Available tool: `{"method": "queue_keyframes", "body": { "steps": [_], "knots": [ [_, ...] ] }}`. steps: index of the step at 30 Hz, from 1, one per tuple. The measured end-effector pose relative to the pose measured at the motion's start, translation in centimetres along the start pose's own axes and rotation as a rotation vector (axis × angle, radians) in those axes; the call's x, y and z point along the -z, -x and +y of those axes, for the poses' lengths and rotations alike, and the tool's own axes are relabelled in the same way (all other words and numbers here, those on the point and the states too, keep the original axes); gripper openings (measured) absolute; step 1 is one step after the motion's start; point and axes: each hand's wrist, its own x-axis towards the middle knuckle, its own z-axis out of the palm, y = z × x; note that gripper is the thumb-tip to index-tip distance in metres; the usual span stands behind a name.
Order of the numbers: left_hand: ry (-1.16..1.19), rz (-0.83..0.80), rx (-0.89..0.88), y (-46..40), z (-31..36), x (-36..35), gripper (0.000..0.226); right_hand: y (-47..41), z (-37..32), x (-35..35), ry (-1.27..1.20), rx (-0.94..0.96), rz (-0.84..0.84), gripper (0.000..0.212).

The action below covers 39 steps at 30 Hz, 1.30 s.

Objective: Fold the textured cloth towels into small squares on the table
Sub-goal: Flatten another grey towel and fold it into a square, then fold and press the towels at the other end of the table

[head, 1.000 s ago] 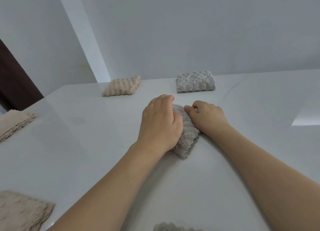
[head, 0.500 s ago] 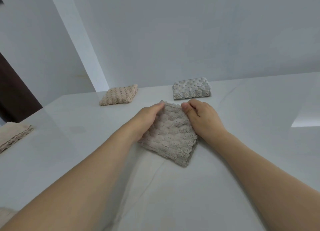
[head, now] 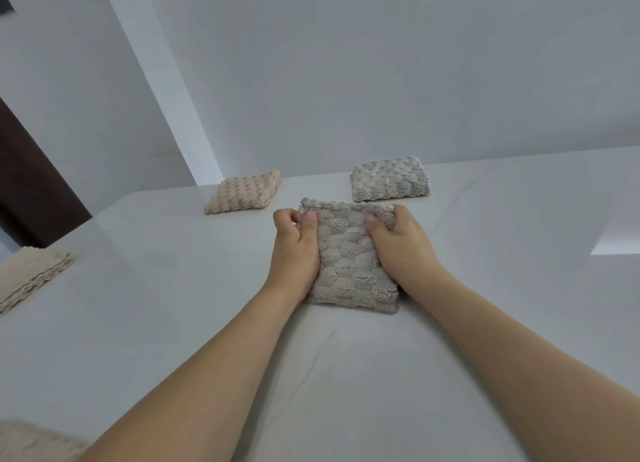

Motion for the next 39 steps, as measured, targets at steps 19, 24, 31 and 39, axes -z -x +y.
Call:
{"method": "queue_keyframes", "body": {
  "steps": [19, 24, 31, 39],
  "knots": [
    [-0.427, -0.082, 0.03, -2.0, 0.0, -1.6, 0.025, -0.6, -0.1, 0.4, -0.189, -0.137, 0.059, 0.047],
    [-0.439, -0.022, -0.006, -1.7, -0.3, -1.5, 0.028, -0.5, -0.2, 0.5, -0.086, -0.249, 0.05, 0.047],
    [-0.579, -0.207, 0.284, -2.7, 2.8, -1.0, 0.041, -2.0, -2.8, 0.6, 0.126, -0.366, 0.022, 0.028],
    [-0.34, -0.124, 0.213, -3.3, 9.2, 0.7, 0.025, -3.6, -10.0, 4.4, 0.314, -0.387, -0.064, 0.027]
  ]
}}
